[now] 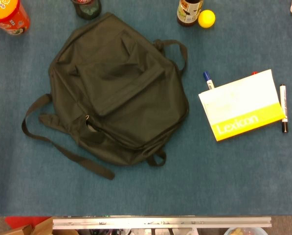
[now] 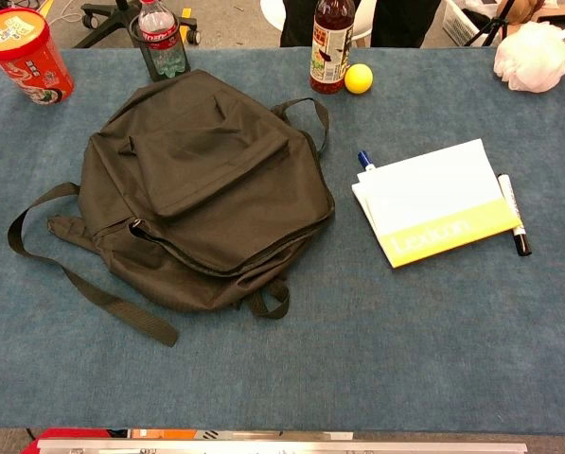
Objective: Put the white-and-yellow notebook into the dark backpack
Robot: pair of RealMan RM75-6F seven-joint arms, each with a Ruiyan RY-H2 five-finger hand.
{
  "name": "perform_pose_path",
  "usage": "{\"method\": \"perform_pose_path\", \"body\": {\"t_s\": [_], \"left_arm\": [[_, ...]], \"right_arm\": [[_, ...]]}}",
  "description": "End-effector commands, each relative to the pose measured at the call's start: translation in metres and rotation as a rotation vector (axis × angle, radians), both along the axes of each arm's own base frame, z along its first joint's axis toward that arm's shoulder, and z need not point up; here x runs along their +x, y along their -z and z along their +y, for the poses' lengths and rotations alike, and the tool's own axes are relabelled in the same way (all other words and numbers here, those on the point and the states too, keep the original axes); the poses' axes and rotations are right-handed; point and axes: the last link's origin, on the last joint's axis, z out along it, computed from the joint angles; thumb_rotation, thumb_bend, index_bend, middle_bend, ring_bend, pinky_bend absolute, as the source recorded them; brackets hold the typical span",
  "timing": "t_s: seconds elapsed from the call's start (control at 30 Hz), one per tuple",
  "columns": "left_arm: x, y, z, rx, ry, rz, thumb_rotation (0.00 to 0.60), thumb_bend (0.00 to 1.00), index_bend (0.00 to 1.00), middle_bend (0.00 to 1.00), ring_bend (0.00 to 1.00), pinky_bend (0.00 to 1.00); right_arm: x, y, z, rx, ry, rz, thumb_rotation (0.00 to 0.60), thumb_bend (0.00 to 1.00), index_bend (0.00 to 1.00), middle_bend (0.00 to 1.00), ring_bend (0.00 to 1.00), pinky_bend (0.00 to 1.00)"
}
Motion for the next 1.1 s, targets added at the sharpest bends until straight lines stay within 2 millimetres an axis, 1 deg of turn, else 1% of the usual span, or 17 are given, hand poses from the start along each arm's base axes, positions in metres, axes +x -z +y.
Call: {"method": "perform_pose_path", "body": {"t_s": [0.03,0.23,0.37,0.5,0.63,0.77,0.97,1.1], "left_arm": [[-0.001,0.001,0.000,-0.002,-0.006,0.000,0.600,0.21,0.17,0.19,0.19,0.18],[0.001,0.002,0.000,-0.004,0.003,0.003,0.600,0.21,0.17,0.19,0.19,0.18],[0.004,0.002,-0.001,-0.001,0.016,-0.005,0.600,0.21,0.17,0.19,0.19,0.18],[0.007,0.004,-0.001,-0.007,0.023,-0.004,0.600,0.21,0.17,0.19,0.19,0.18],[0.010,0.005,-0.003,-0.014,0.030,-0.004,0.600,0.21,0.17,0.19,0.19,0.18],[0.010,0.003,-0.006,-0.013,0.026,-0.012,0.600,0.21,0.17,0.19,0.19,0.18],[0.006,0.002,-0.013,-0.012,0.007,-0.021,0.600,0.21,0.17,0.19,0.19,0.18],[0.006,0.001,-0.015,-0.014,0.004,-0.024,0.600,0.21,0.17,0.19,0.19,0.18]], "right_arm": [[0.001,0.000,-0.001,0.002,-0.002,-0.005,0.600,0.11,0.28,0.33,0.21,0.32],[0.003,0.004,-0.001,0.031,-0.018,-0.018,0.600,0.11,0.28,0.33,0.21,0.32],[0.010,0.010,-0.004,0.087,-0.058,-0.041,0.600,0.11,0.28,0.33,0.21,0.32],[0.018,0.019,-0.009,0.162,-0.111,-0.009,0.600,0.11,0.28,0.33,0.21,0.32],[0.026,0.034,-0.015,0.227,-0.161,0.025,0.600,0.11,0.28,0.33,0.21,0.32],[0.032,0.054,-0.022,0.279,-0.203,0.045,0.600,0.11,0.28,0.33,0.21,0.33],[0.028,0.082,-0.028,0.319,-0.235,0.108,0.600,0.09,0.28,0.32,0.21,0.31],[0.024,0.096,-0.033,0.322,-0.247,0.140,0.600,0.08,0.28,0.30,0.19,0.30]]}}
